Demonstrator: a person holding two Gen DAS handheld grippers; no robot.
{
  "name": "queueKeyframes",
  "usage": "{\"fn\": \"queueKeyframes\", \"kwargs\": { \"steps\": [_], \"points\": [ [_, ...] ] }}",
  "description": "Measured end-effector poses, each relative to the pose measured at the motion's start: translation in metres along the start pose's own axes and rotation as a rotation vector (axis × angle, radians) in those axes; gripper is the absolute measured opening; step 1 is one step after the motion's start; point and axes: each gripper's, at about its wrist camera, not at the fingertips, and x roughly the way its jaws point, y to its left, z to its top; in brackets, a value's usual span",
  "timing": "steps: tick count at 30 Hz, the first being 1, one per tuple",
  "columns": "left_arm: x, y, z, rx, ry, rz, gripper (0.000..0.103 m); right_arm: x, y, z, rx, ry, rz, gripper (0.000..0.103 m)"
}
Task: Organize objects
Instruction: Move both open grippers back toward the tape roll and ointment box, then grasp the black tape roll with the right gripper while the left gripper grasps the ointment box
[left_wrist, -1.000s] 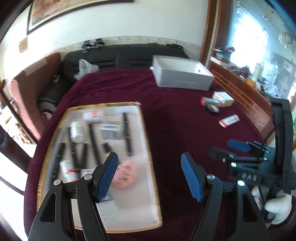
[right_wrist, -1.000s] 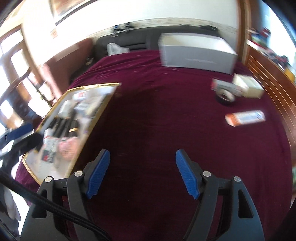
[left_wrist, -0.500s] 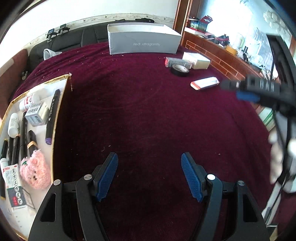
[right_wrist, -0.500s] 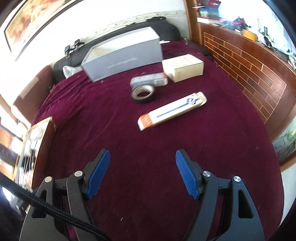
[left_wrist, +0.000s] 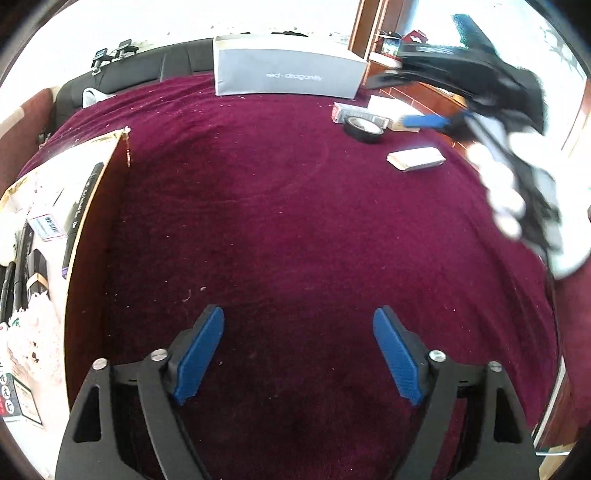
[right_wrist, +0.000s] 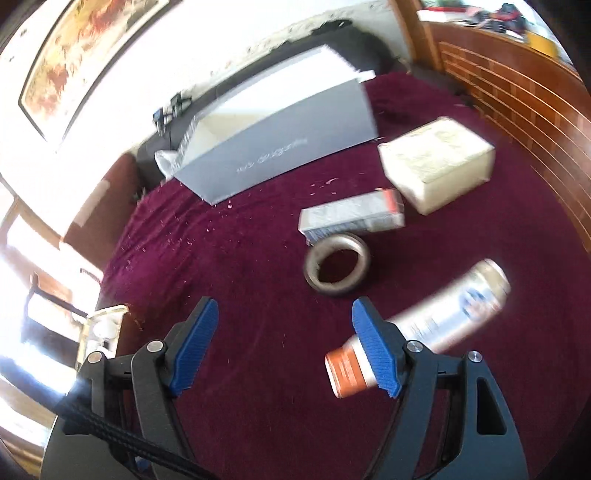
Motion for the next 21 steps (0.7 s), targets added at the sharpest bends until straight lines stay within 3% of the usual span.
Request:
{"fn": "queueKeyframes", "kwargs": {
  "steps": [5, 9, 14, 21],
  "points": [
    [0.004, -0.006, 0.001, 0.028, 0.017, -0.005, 0.093, 0.049, 0.011, 0.023, -0.054, 0.090, -0.091, 0.075],
    [0.006, -0.007, 0.001, 0.028, 0.021, -0.019, 0.098, 0.080, 0.014, 0.032, -0.068, 0.167, -0.081, 0.075],
    [0.006, -0.008, 0.001, 0.028, 0.023, -0.027, 0.101, 0.090, 0.019, 0.026, -0.051, 0.236, 0.000, 0.086],
    [0.004, -0.006, 0.001, 0.013, 0.016, -0.045, 0.101, 0.063, 0.022, -0.019, 0.033, 0.339, 0.256, 0.090]
  ]
}}
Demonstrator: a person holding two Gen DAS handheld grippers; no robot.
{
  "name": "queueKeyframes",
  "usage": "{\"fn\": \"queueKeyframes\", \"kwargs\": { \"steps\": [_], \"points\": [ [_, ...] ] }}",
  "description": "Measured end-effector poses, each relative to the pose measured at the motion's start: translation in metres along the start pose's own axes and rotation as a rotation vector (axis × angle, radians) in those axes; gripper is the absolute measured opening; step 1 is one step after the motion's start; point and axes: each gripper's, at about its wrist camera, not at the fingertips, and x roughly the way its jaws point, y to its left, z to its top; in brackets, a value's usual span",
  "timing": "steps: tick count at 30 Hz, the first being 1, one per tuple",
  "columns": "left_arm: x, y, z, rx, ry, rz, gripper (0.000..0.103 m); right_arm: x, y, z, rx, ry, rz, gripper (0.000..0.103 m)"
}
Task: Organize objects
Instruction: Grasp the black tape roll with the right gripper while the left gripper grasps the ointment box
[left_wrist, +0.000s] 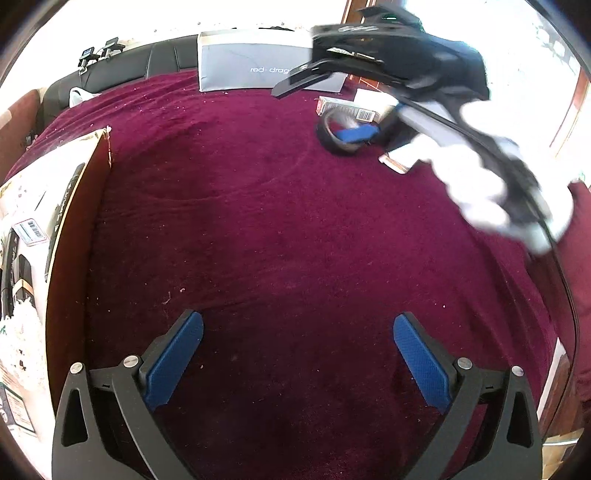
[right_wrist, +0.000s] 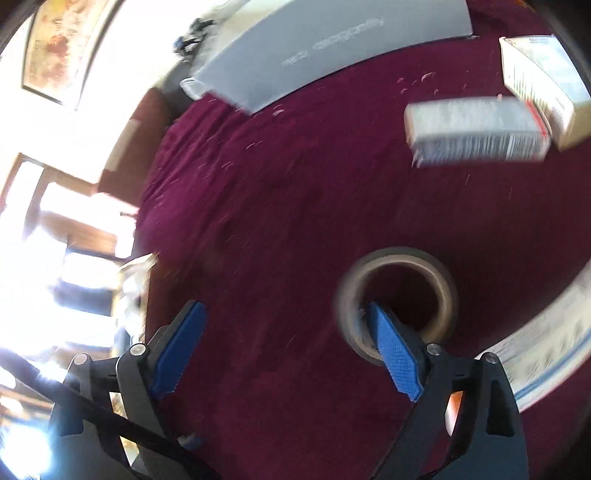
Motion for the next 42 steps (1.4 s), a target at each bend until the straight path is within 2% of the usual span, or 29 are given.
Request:
{"fn": "queueKeyframes", "kwargs": {
  "steps": [3, 4, 7, 11, 13, 18, 23, 25, 29, 30, 32, 36, 39, 42],
  "points": [
    [0.000, 0.002, 0.000, -0.007, -0.003, -0.009, 0.101, 0.006, -0.001, -0.034, 0.070, 0.117, 0.166, 0.090],
    [0.000, 0.002, 0.000, -0.008, -0.003, -0.010, 0.101, 0.010, 0.000, -0.048, 0.083, 0.151, 0.192, 0.090],
    [0.001, 0.003, 0.001, -0.011, -0.004, -0.013, 0.101, 0.006, 0.008, -0.080, 0.055, 0.182, 0.205, 0.090],
    [0.002, 0.001, 0.002, -0.001, 0.001, 0.002, 0.101, -0.032, 0.013, -0.109, 0.036, 0.119, 0.262, 0.090],
    [0.003, 0.000, 0.002, 0.007, 0.005, 0.013, 0.101, -0.058, 0.010, -0.115, 0.010, 0.058, 0.210, 0.090],
    [0.004, -0.002, 0.002, 0.018, 0.010, 0.030, 0.101, -0.110, -0.011, -0.122, 0.005, -0.064, -0.022, 0.090],
    [0.007, -0.004, 0.002, 0.033, 0.018, 0.052, 0.101, -0.126, -0.039, -0.132, 0.020, -0.119, -0.175, 0.090],
    [0.006, -0.009, 0.000, 0.049, 0.025, 0.072, 0.101, -0.130, -0.048, -0.138, 0.015, -0.147, -0.264, 0.090],
    [0.010, -0.020, -0.001, 0.106, 0.049, 0.131, 0.101, -0.136, -0.062, -0.147, 0.033, -0.188, -0.326, 0.090],
    [0.009, -0.021, 0.000, 0.111, 0.052, 0.122, 0.100, -0.135, -0.064, -0.148, 0.035, -0.194, -0.342, 0.090],
    [0.004, -0.022, 0.007, 0.092, 0.053, 0.046, 0.098, -0.136, -0.070, -0.153, 0.024, -0.207, -0.405, 0.090],
    [-0.014, -0.038, 0.038, 0.120, -0.035, 0.058, 0.098, -0.135, -0.069, -0.160, -0.011, -0.218, -0.497, 0.090],
    [-0.016, -0.058, 0.067, 0.164, -0.081, 0.082, 0.098, -0.138, -0.069, -0.170, -0.012, -0.230, -0.510, 0.090],
    [-0.006, -0.082, 0.091, 0.231, -0.112, 0.100, 0.098, -0.142, -0.072, -0.174, -0.004, -0.244, -0.473, 0.090]
  ]
}}
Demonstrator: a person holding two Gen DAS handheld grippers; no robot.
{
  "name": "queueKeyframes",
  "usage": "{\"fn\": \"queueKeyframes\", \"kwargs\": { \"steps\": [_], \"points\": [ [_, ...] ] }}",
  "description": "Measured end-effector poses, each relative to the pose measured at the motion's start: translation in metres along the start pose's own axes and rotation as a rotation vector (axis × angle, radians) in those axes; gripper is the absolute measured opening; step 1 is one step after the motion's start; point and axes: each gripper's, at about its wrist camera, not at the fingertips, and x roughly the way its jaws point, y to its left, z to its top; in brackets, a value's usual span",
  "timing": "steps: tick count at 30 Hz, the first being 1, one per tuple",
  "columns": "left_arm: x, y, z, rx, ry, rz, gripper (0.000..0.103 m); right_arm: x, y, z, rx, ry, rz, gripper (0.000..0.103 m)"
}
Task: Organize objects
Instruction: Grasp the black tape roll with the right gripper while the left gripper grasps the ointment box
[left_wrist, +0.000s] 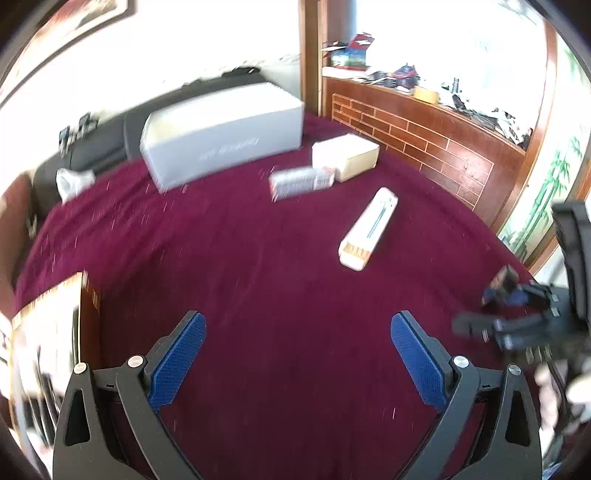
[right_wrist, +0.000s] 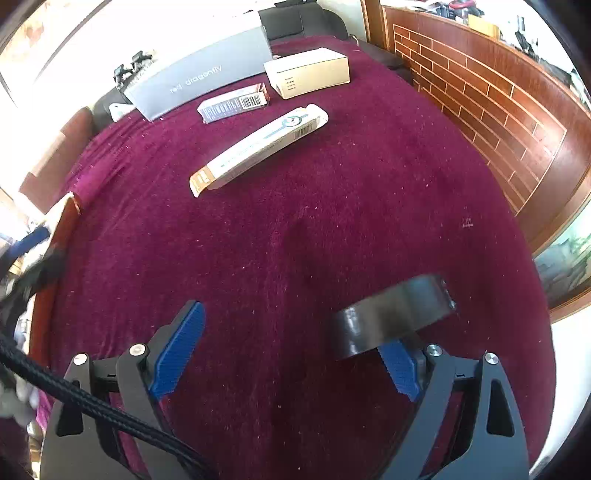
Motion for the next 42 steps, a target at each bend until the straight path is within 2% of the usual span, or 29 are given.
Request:
{"fn": "queueKeyframes", "kwargs": {
  "steps": [6, 12, 17, 24, 26, 27, 28, 31, 36, 39, 40, 41, 42],
  "points": [
    [0.050, -0.036, 0.035, 0.125, 0.041, 0.000, 0.098, -0.007, -0.011, -0.004, 0.031, -0.015, 0.069, 0.091],
    [0.091, -0.069, 0.056, 0.238, 0.066, 0.049, 0.098, -0.008, -0.017, -0.004, 0.051, -0.023, 0.120, 0.092],
    [0.121, -0.081, 0.070, 0.287, 0.078, 0.061, 0.098, -0.008, -0.020, -0.004, 0.072, -0.024, 0.161, 0.095],
    [0.155, -0.087, 0.073, 0.285, 0.113, 0.056, 0.098, -0.006, -0.017, -0.002, 0.062, -0.015, 0.170, 0.099],
    [0.153, -0.089, 0.072, 0.277, 0.107, 0.037, 0.085, -0.005, -0.017, -0.001, 0.058, -0.012, 0.169, 0.099],
    [0.150, -0.089, 0.071, 0.268, 0.120, -0.006, 0.053, -0.005, -0.017, -0.001, 0.058, -0.010, 0.169, 0.099],
    [0.147, -0.089, 0.071, 0.258, 0.140, -0.034, 0.026, -0.005, -0.018, -0.001, 0.060, -0.007, 0.172, 0.099],
    [0.135, -0.088, 0.067, 0.249, 0.150, -0.014, 0.019, -0.005, -0.020, 0.001, 0.072, 0.004, 0.187, 0.099],
    [0.106, -0.066, 0.048, 0.180, 0.167, -0.030, 0.018, -0.005, -0.024, 0.011, 0.122, 0.080, 0.296, 0.099],
    [0.084, -0.050, 0.025, 0.137, 0.171, -0.031, 0.018, -0.010, -0.012, 0.023, 0.100, 0.137, 0.363, 0.099],
    [0.079, -0.044, 0.018, 0.119, 0.178, -0.036, 0.018, -0.009, -0.003, 0.026, 0.059, 0.169, 0.354, 0.099],
    [0.074, -0.038, 0.011, 0.099, 0.185, -0.043, 0.018, -0.008, 0.008, 0.028, -0.005, 0.190, 0.251, 0.099],
    [0.070, -0.033, 0.005, 0.082, 0.188, -0.048, 0.018, -0.007, 0.019, 0.030, -0.064, 0.185, 0.113, 0.098]
  ]
}}
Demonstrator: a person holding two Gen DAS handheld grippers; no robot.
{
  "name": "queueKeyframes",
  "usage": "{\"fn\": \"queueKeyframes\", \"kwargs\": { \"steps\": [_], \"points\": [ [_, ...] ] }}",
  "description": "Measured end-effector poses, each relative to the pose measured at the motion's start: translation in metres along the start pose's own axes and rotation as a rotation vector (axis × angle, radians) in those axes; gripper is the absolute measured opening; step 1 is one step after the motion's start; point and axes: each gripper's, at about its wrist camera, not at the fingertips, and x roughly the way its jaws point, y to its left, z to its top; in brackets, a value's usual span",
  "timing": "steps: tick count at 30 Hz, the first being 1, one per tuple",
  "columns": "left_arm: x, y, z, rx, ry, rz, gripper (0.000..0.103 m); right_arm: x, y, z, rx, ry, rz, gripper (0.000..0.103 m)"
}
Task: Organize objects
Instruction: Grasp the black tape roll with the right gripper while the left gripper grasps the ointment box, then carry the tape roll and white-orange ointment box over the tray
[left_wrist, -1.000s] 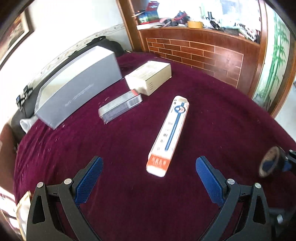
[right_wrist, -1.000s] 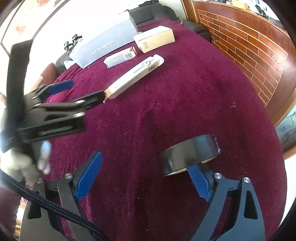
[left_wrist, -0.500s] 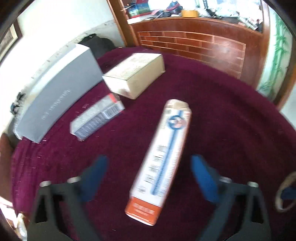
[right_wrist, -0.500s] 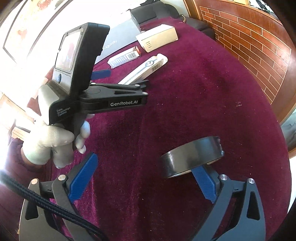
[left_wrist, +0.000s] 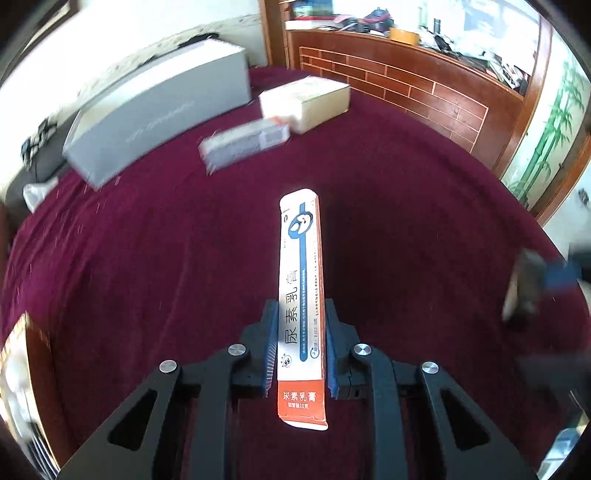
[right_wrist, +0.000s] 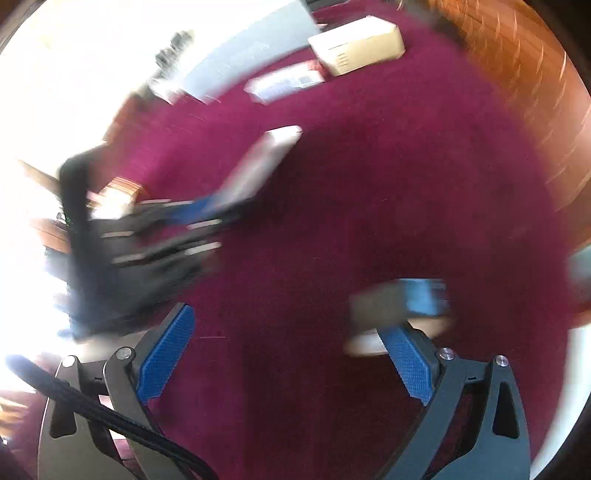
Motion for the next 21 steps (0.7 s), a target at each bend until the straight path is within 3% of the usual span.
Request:
{"fn": "queueKeyframes", "kwargs": {
  "steps": [1, 2, 3, 6, 12, 14, 17, 18, 21],
  "points": [
    [-0.001, 0.003, -0.006, -0.010, 0.001, -0.003, 0.019, 0.001, 0.007, 0.001, -0.027, 0.011, -0.013, 0.098],
    [-0.004, 0.006, -0.013, -0.018, -0.004, -0.002, 0.019, 0.003, 0.012, 0.001, -0.042, 0.034, 0.045, 0.098],
    [-0.004, 0.007, -0.017, -0.024, -0.004, 0.000, 0.019, 0.003, 0.016, 0.001, -0.047, 0.044, 0.041, 0.098],
    [-0.002, 0.010, -0.024, -0.038, 0.000, -0.011, 0.020, 0.001, 0.027, -0.003, -0.095, -0.007, -0.161, 0.098],
    [0.003, 0.007, -0.024, -0.042, -0.034, -0.006, 0.020, 0.016, 0.028, -0.005, -0.122, -0.029, -0.250, 0.095],
    [0.003, 0.008, -0.023, -0.054, -0.045, -0.003, 0.022, 0.022, 0.030, -0.005, -0.143, -0.057, -0.315, 0.090],
    [0.005, 0.008, -0.022, -0.066, -0.067, 0.002, 0.024, 0.029, 0.032, -0.006, -0.160, -0.066, -0.363, 0.063],
    [0.006, 0.007, -0.021, -0.068, -0.074, 0.006, 0.026, 0.032, 0.032, -0.004, -0.157, -0.063, -0.363, 0.054],
    [0.007, 0.006, -0.022, -0.074, -0.102, 0.024, 0.033, 0.038, 0.029, -0.005, -0.132, -0.062, -0.336, 0.044]
  ]
}}
